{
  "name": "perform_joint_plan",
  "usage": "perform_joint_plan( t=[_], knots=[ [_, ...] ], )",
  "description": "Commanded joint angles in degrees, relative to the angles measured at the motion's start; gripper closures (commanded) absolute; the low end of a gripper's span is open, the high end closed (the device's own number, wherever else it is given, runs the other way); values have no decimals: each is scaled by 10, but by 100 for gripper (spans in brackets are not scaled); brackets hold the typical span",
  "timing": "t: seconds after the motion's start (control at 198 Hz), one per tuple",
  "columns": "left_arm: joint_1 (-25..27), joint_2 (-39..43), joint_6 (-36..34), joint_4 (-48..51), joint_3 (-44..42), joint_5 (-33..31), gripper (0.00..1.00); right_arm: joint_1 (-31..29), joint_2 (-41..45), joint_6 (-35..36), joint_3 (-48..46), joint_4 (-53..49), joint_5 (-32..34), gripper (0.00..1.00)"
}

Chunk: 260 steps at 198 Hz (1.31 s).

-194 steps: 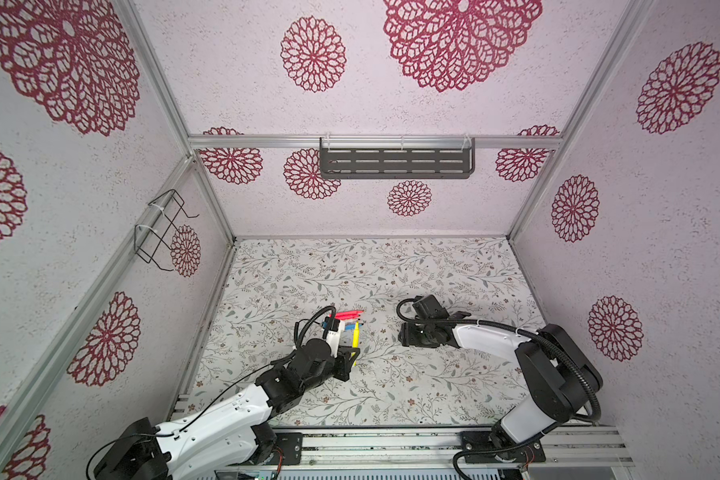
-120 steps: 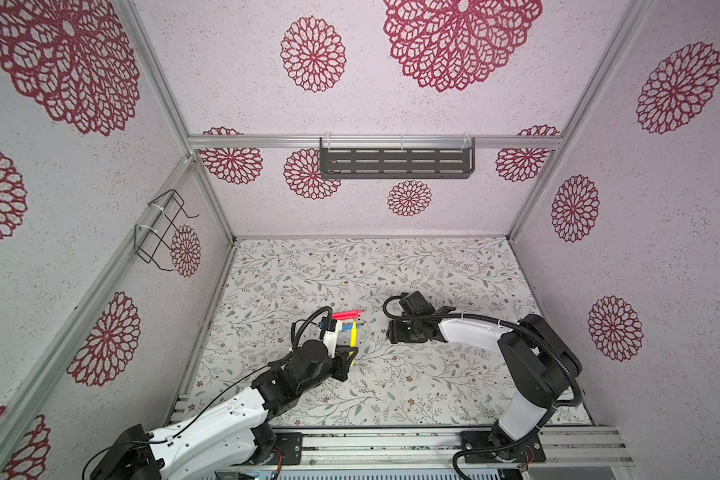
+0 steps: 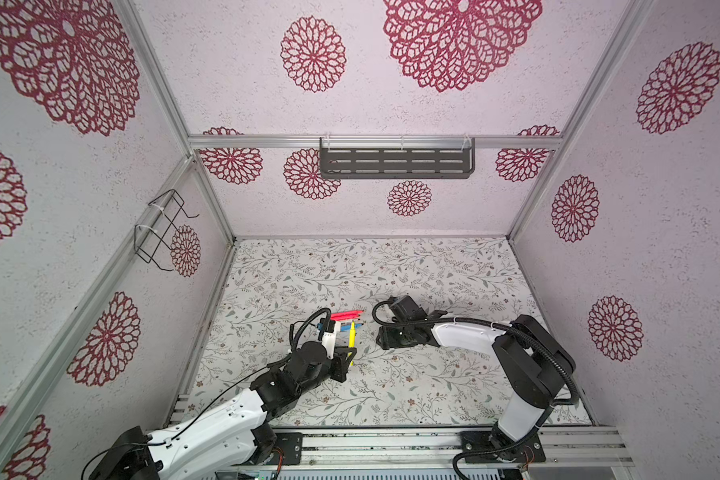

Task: Insert the pens into the pen caps
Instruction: 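Lower right gripper over a translucent white cap and align fingers around it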

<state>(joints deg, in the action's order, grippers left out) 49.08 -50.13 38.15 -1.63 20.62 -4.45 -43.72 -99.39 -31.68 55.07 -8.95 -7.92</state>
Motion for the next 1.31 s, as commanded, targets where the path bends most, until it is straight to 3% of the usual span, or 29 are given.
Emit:
perform_joint_plan(
  t=[0.0,0.374,0.733,1.309],
  knots=[
    [-3,11,8,-5,-10,-8,100,-19,60,-28,-40,-28,28,41],
    [-4,13,6,-4,-4,-8,100,-21,110,-32,-25,-47,65,42],
    [-4,16,-4,13,8,-10,100,-5,53,-26,24,-78,97,40],
    [-4,9,0,3,5,-10,100,-1,15,-26,10,-64,85,40]
  ],
)
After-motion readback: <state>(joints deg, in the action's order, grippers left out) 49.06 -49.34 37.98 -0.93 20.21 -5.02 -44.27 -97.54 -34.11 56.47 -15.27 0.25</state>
